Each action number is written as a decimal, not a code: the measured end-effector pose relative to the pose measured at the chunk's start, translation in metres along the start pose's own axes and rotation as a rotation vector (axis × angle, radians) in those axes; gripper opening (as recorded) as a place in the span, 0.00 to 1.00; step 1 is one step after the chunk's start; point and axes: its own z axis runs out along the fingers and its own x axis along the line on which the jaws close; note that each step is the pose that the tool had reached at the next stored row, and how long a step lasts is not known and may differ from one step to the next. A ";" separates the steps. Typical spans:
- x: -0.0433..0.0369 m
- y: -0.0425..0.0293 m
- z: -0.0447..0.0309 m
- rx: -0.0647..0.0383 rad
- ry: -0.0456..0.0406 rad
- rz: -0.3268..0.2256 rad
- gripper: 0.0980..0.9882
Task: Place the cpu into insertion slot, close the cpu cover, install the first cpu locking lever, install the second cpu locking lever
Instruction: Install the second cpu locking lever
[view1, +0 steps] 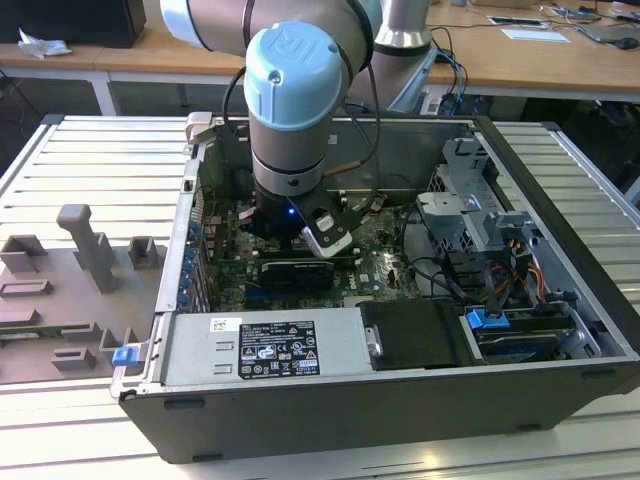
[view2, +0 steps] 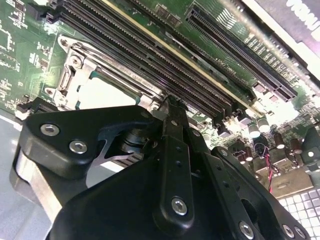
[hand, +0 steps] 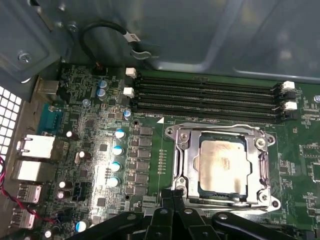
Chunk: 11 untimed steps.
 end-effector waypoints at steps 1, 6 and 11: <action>0.0000 -0.0002 0.0009 0.000 -0.0003 0.000 0.01; 0.0007 -0.0011 0.0037 -0.001 0.0000 0.000 0.01; 0.0010 -0.0005 0.0014 -0.014 -0.0012 -0.001 0.01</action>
